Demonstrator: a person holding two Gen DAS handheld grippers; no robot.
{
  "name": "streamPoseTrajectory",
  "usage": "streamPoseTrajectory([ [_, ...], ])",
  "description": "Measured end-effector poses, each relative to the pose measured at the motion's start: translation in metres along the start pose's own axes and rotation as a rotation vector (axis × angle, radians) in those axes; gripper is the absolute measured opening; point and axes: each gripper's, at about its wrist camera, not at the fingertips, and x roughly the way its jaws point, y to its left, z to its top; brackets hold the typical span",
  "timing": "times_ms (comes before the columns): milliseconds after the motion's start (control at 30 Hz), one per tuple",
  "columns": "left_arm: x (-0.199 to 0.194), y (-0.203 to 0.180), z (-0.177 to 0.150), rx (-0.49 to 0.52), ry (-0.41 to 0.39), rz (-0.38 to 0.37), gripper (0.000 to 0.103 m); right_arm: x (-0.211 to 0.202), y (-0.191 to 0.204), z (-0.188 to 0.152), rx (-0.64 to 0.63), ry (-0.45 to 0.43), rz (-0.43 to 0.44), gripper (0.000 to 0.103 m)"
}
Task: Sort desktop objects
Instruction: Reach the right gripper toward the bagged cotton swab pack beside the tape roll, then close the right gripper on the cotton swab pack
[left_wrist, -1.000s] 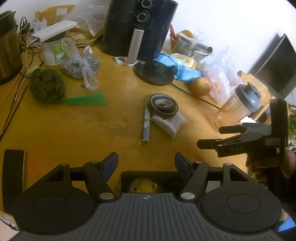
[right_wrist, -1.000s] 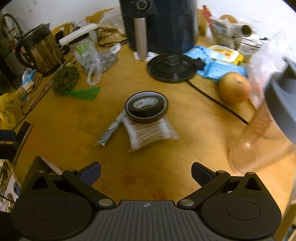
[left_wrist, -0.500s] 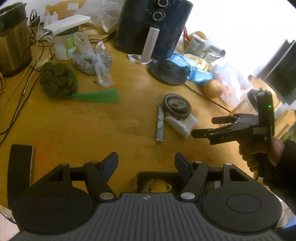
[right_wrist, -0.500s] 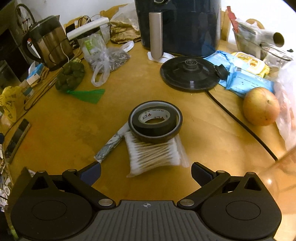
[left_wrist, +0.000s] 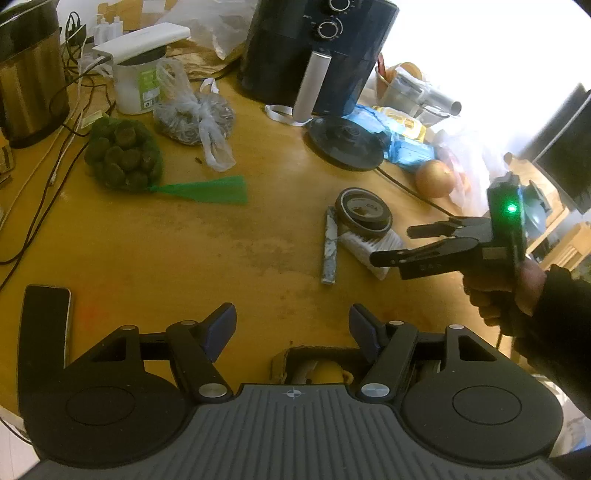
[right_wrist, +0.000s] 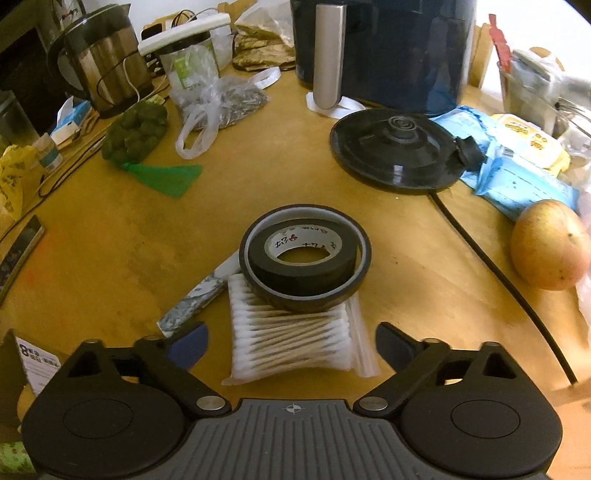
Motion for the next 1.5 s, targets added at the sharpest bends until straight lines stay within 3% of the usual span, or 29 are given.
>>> streamPoseTrajectory([
  [267, 0.001, 0.001, -0.002, -0.009, 0.010, 0.004, 0.067, 0.012, 0.000, 0.004, -0.051, 0.008, -0.008, 0.091],
  [600, -0.003, 0.001, -0.006, -0.017, 0.006, 0.012, 0.067, 0.023, 0.009, 0.003, -0.118, 0.045, -0.033, 0.076],
  [867, -0.005, 0.000, -0.009, -0.014, -0.002, 0.013, 0.067, 0.016, 0.013, -0.005, -0.117, 0.070, -0.023, 0.075],
  [1233, -0.012, -0.006, -0.015, 0.003, -0.010, 0.008, 0.067, -0.008, 0.006, -0.033, -0.042, 0.076, -0.029, 0.075],
  [1500, -0.015, -0.018, -0.019, 0.033, -0.018, -0.007, 0.067, -0.033, -0.005, -0.047, 0.080, 0.047, -0.024, 0.075],
])
